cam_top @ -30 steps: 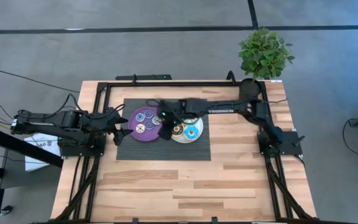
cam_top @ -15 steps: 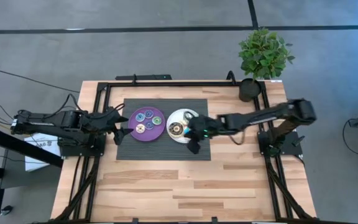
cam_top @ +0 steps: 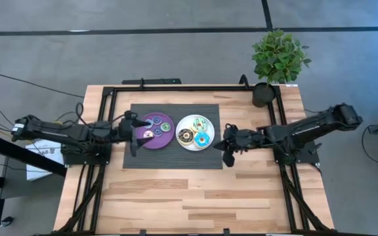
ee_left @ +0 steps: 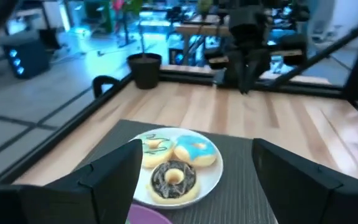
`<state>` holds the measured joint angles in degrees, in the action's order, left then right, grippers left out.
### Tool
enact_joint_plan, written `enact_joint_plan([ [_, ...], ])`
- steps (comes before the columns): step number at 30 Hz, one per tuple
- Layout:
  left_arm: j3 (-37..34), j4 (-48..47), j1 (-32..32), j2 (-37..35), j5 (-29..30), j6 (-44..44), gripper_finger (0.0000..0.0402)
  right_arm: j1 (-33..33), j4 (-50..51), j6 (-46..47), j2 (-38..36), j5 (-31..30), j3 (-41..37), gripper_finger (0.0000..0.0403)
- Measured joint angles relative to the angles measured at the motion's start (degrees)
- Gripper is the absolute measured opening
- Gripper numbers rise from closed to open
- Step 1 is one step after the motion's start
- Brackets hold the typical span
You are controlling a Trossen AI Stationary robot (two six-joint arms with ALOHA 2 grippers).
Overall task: Pick & Place donuts
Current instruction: Return to Home Position
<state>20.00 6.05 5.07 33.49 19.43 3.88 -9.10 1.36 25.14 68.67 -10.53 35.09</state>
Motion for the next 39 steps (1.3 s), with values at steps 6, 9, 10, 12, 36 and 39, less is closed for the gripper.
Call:
enact_joint_plan([
  [6,-4.37,0.39,1.69,-4.40,-1.60,-1.89,0.0297,-0.10,5.39,-0.06,-1.04,3.30,-0.56,0.0000],
  [9,-4.51,-3.45,2.57,-8.47,-1.55,-3.58,0.0297,0.23,5.45,-0.06,-0.96,3.29,-0.56,0.0000],
  [10,-4.51,-3.88,2.89,-9.96,-1.63,-4.65,0.0297,0.11,5.42,-0.13,-0.96,3.26,-0.56,0.0000],
  [12,-4.49,-5.69,3.39,-13.42,-2.76,-7.00,0.0297,-0.27,5.25,-1.53,-0.96,3.07,-0.56,0.0000],
  [36,-18.65,1.39,3.53,-33.41,-12.54,-13.03,0.0297,-1.15,1.55,-4.15,-0.05,3.04,-0.50,0.0000],
  [39,-18.61,1.53,3.51,-33.48,-15.19,-13.77,0.0297,-1.56,1.16,-4.15,-0.09,3.02,-0.50,0.0000],
])
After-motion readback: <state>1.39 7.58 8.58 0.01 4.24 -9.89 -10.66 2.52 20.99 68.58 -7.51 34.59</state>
